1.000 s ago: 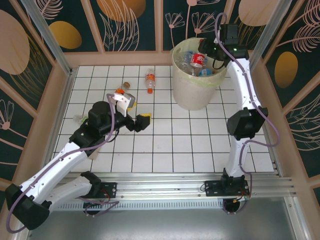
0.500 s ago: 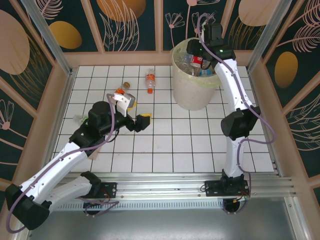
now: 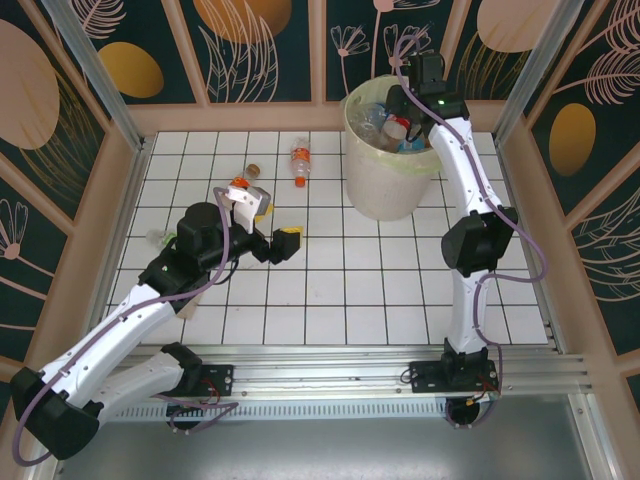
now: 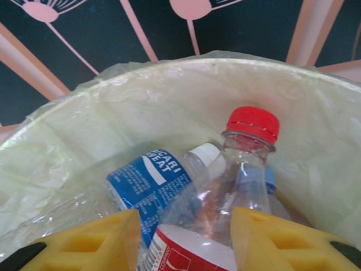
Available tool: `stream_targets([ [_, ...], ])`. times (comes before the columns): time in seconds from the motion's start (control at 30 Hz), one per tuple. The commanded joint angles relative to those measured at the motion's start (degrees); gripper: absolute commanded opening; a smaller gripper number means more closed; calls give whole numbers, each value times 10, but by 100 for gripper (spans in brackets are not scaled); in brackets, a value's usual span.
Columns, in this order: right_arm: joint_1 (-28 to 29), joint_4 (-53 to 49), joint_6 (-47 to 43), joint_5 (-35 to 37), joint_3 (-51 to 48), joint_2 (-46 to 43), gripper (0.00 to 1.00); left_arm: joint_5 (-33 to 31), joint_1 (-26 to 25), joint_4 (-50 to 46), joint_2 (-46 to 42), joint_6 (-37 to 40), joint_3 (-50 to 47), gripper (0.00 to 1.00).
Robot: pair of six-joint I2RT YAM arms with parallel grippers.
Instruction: Put the plastic bottles in the bin
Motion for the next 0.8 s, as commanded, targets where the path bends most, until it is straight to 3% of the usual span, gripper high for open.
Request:
stream_targets([
  [0.0, 6, -29, -9, 43, -7, -5, 47, 8, -2, 1, 4, -8, -2, 99],
  [0.1, 7, -28, -6, 56, -4, -20, 47, 7, -2, 2, 4, -10, -3, 99],
  [0.43, 2, 52, 10, -139, -89, -85, 48, 3, -3, 1, 0, -11, -2, 99],
  [0.77, -6, 63, 55, -161, -188, -100, 47, -11, -2, -1, -1, -26, 0, 99],
])
